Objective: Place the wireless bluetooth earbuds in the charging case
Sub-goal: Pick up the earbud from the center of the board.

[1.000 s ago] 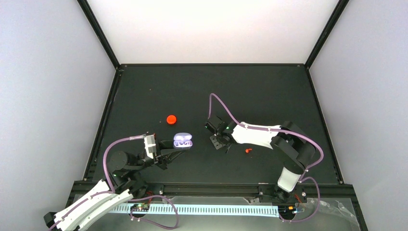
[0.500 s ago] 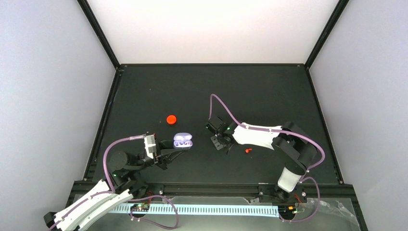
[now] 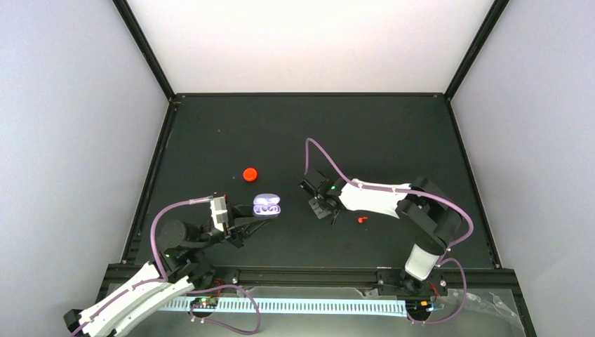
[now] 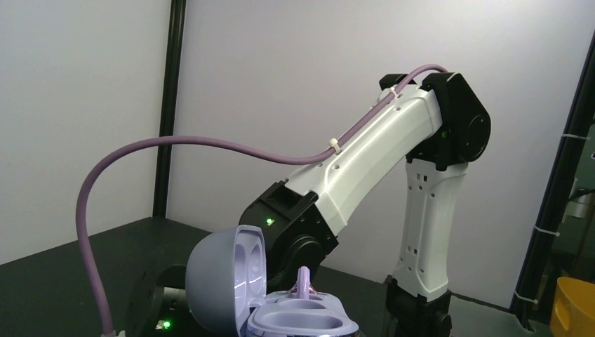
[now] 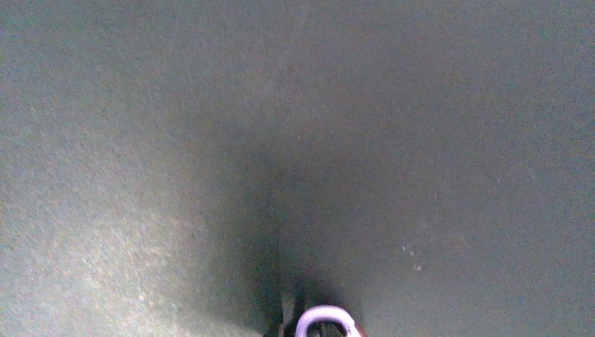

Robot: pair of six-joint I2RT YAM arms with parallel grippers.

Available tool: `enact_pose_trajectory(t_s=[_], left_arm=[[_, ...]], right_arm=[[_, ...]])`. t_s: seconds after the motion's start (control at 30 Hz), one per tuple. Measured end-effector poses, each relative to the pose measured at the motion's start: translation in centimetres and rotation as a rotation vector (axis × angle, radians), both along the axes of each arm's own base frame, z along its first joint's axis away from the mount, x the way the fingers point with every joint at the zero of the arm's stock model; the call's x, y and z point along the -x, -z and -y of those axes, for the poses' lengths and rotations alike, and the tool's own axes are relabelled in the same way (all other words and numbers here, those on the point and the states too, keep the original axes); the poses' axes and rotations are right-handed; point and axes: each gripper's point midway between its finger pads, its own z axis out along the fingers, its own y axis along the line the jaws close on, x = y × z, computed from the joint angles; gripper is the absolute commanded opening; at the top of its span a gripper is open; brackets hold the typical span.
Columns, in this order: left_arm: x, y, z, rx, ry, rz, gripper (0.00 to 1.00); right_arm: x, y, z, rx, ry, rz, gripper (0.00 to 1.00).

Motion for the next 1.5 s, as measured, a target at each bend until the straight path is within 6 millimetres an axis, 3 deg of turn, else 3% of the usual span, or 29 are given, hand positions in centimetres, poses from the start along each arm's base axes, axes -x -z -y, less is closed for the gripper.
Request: enact_pose_trajectory(t_s=[0.27,0.6,0.8,1.13,1.27,1.5], left_arm=[[0.0,0.0,0.0,0.000,0.000,0.000,0.02],[0.0,0.0,0.0,0.001,0.000,0.001,0.01],[0.1,-0.1,-0.1,0.005,0.000,0.004,0.02],[0.1,-0.2,-0.1,0.006,0.000,0.005,0.02],[0.1,-0.2,-0.1,0.006,0.000,0.005,0.01],[0.3,-0.4,-0.3,0.015,0.000,0.013,0.02]], right_arm=[[1.8,0.0,2.1,0.005,0.003,-0.018,0.15],[3.5,-1.4,3.7,-0.065,0.056,-0.020,0.32],[2.4,-3.5,3.4,-0.254,0.188,-0.047,0.45],[0.5,-1.1,4.2,-0.364,0.444,-0.147,0.41],[0.6,0.0,4.4,-0.345,0.470,-0.168,0.39],[-0.1,0.0,3.8,-0.344,0.447,-0.160,0.34]])
